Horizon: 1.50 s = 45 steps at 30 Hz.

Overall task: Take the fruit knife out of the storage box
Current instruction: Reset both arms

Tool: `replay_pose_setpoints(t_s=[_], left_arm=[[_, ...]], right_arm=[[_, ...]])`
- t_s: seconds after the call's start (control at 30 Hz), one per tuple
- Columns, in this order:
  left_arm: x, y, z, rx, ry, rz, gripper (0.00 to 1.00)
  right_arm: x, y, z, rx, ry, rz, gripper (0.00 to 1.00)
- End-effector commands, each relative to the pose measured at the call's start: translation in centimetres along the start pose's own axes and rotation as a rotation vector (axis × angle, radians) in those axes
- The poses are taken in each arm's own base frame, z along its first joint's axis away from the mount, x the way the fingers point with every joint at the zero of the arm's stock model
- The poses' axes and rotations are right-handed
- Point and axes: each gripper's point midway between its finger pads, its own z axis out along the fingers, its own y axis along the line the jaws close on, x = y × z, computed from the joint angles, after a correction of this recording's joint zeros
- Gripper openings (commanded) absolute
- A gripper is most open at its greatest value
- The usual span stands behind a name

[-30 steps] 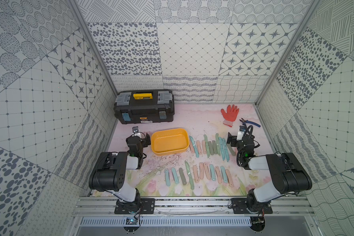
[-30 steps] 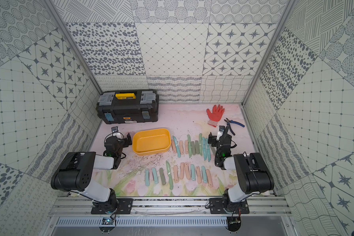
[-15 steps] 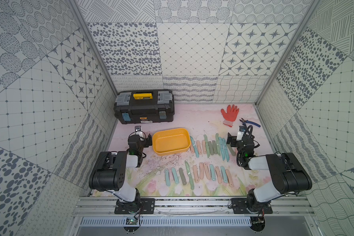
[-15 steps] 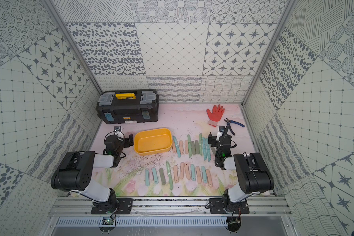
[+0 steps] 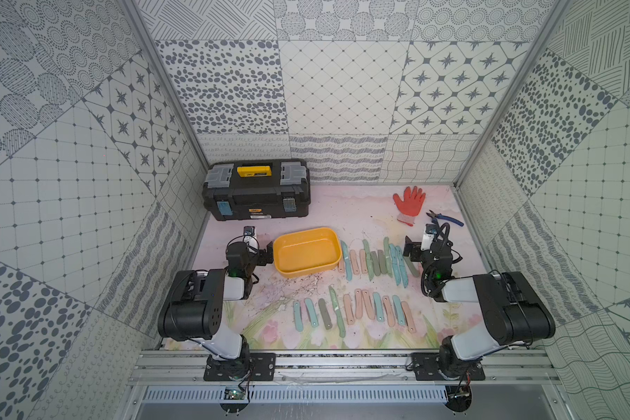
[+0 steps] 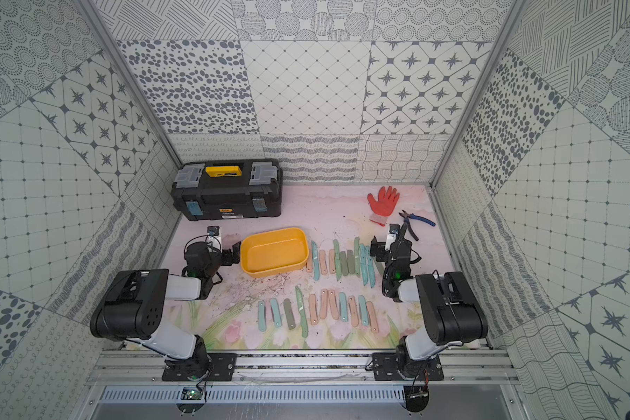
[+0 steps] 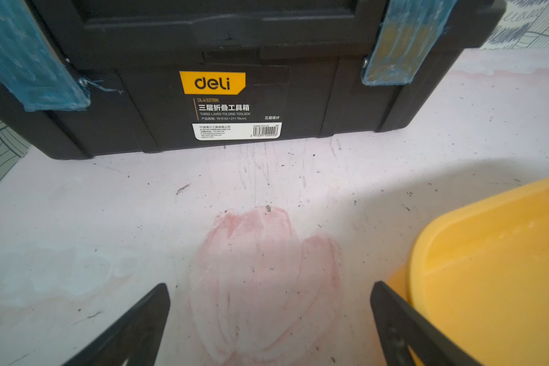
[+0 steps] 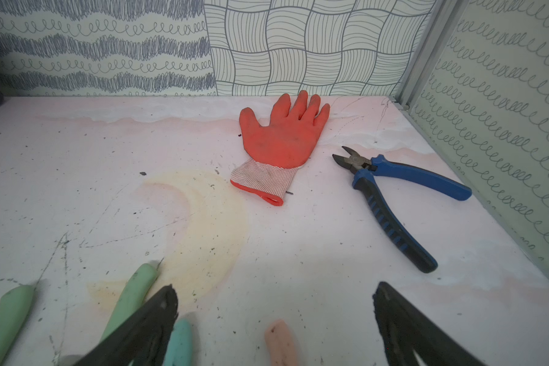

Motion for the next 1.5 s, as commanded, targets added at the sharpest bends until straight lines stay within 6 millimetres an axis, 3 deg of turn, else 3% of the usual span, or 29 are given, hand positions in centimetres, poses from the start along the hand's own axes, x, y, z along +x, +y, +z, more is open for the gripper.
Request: replay_pose_setpoints(t_s=[0.0,0.63,1.0,1.47], left_arm=[[-0.7,2.2,-0.2,-0.124,-0.029,-0.052,0.99],[-0.9,2.7,-0.3,-0.165,-0.037,-0.056,0.99],[-0.8,1.2,0.3,-0.077,-0.008,-0.018,0.99],[-0.8,1.2,0.3,-0.075,-0.008,-0.018,0.99]], right_arm=[[-1.1,0.0,0.3,-0.005,-0.034,0.003,0.98],[-1.1,0.1,0.5,-0.01,-0.03,0.007,0.98],[-1.1,0.1,0.5,-0.01,-0.031,0.007,0.98],[-1.1,0.1,0.5,-0.011,-0.03,0.007,0.98]])
